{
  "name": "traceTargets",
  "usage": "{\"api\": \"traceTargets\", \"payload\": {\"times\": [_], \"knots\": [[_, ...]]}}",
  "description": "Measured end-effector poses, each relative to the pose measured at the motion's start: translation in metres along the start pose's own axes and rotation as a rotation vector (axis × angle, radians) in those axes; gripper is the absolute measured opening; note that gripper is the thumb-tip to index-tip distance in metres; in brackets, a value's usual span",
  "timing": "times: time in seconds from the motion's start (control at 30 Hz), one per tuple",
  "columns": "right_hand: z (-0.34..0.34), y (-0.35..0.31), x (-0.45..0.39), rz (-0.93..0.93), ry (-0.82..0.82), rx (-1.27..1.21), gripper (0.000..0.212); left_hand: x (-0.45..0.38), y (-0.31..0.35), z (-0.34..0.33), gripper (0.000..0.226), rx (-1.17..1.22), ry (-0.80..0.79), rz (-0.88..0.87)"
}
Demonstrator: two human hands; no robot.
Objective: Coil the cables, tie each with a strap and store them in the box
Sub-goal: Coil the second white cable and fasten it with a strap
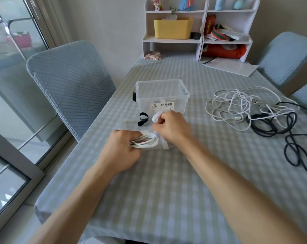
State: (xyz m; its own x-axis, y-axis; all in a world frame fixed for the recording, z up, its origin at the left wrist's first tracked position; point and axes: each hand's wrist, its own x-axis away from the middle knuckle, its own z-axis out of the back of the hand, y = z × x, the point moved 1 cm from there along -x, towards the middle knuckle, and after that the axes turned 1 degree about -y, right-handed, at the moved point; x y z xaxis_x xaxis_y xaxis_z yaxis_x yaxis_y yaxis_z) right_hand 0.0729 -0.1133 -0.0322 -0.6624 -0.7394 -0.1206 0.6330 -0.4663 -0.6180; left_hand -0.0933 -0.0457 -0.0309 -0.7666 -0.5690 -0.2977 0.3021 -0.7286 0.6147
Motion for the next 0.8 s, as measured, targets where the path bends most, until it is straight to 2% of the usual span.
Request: {"api": "traceTargets", "payload": {"times": [0.1,0.17,0.27,0.47,0.6,0.7,0.8], "knots": [[-0.004,0.001,-0.002,0.002,0.041,-0.015,0.019,-0.001,-0.001,-0.001,0.033,0.065,0.015,0.024],[-0.003,0.005,-0.007,-0.009,0.057,-0.001,0.019,0.002,-0.001,0.0,0.031,0.163,0.007,0.03],[0.003,0.012,-0.013,-0.027,0.065,0.013,0.02,0.01,-0.005,0.005,0.033,0.307,0.093,0.095],[0.002,0.018,-0.008,0.042,-0.001,-0.061,0.024,0.006,-0.006,0.008,0.023,0.364,0.09,0.196],[0.016,0.016,0.004,0.081,-0.033,-0.057,0.033,0.009,-0.001,0.012,0.021,0.478,0.1,0.155],[0.035,0.019,0.018,0.089,0.067,0.068,0.026,0.01,0.0,0.014,0.032,0.534,0.1,0.086],[0.054,0.023,0.036,0.159,0.128,-0.1,0.021,0.011,0.004,0.013,0.025,0.51,0.052,-0.007]]}}
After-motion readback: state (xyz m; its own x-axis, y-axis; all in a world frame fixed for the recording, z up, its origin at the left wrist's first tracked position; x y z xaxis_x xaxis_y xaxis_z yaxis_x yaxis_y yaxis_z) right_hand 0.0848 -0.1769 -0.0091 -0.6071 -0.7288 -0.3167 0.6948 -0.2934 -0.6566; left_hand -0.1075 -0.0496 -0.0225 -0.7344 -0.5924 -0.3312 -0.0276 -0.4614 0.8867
